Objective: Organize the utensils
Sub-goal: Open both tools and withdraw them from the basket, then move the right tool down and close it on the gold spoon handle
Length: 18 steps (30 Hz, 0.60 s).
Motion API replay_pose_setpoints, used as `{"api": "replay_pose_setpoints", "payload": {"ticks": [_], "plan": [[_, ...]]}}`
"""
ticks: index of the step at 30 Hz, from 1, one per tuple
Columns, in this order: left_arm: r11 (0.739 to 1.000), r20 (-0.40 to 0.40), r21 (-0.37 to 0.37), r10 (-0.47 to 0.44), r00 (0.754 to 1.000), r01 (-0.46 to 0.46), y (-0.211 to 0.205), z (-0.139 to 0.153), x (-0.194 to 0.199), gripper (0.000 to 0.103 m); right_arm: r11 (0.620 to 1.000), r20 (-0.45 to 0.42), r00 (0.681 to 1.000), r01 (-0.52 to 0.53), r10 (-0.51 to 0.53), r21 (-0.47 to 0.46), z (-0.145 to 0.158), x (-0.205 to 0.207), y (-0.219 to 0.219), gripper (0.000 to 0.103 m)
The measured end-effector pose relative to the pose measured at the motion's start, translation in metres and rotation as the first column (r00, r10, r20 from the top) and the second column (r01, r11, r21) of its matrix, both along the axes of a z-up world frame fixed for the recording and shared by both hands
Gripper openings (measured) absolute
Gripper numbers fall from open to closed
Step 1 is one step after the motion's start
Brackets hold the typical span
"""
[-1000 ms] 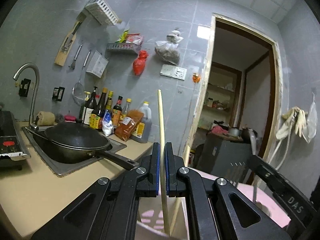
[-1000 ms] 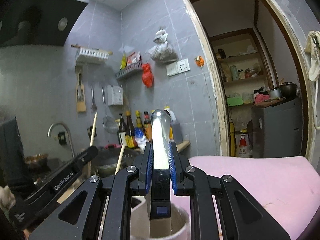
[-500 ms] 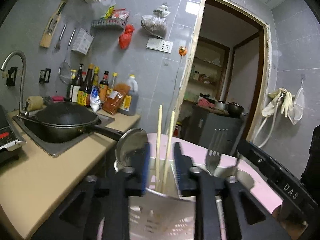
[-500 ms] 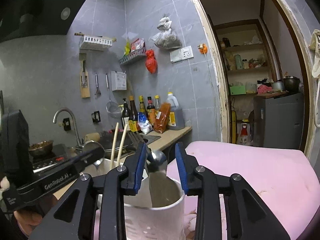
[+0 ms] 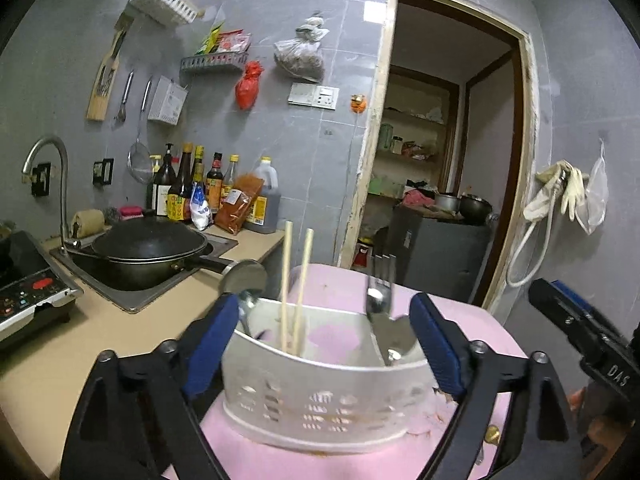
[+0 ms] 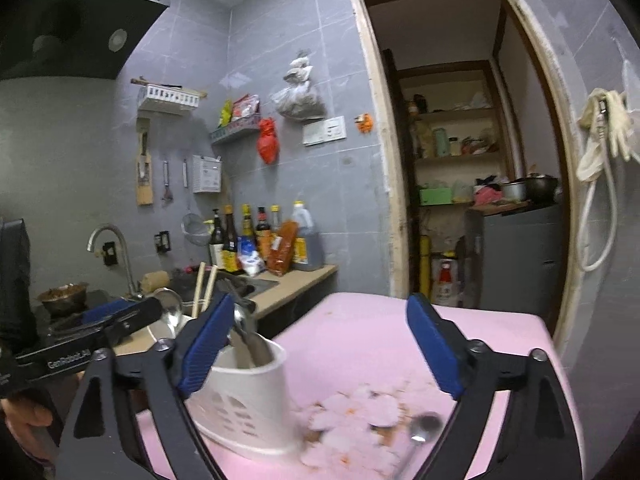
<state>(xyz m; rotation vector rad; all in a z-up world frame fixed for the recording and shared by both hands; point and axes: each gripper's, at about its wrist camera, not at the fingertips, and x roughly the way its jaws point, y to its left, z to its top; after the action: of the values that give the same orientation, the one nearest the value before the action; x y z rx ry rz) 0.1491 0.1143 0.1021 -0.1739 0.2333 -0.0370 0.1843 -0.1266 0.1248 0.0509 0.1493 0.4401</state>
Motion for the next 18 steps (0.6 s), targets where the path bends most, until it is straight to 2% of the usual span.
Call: {"api": "replay_pose_setpoints", "payload": {"ticks": [3, 7, 13, 18], "plan": [[0.999, -0.012, 0.033, -0.026, 1.000, 0.027, -0.015, -0.002, -0.004, 0.086, 0.999, -0.002, 0.999, 0.032, -0.032, 0.001, 0.001, -0.010, -0.022, 0.103], [0.995, -0.041, 0.061, -0.079, 0.996, 0.081, -0.036, -0.009, -0.009, 0.089, 0.995, -0.005, 0.995, 0.095, -0.096, -0.028, -0.001, -0.023, -0.052, 0.103], [0.982, -0.104, 0.098, -0.151, 0.983, 0.161, -0.066, -0.026, -0.013, 0.089, 0.984, -0.068, 0.983, 0.165, -0.169, -0.072, -0.015, -0.038, -0.091, 0.103], [0.967, -0.180, 0.125, -0.199, 0.963, 0.223, -0.086, -0.041, -0.009, 0.089, 0.975, -0.143, 0.972, 0.163, -0.185, -0.149, -0.032, -0.047, -0.107, 0.103]]}}
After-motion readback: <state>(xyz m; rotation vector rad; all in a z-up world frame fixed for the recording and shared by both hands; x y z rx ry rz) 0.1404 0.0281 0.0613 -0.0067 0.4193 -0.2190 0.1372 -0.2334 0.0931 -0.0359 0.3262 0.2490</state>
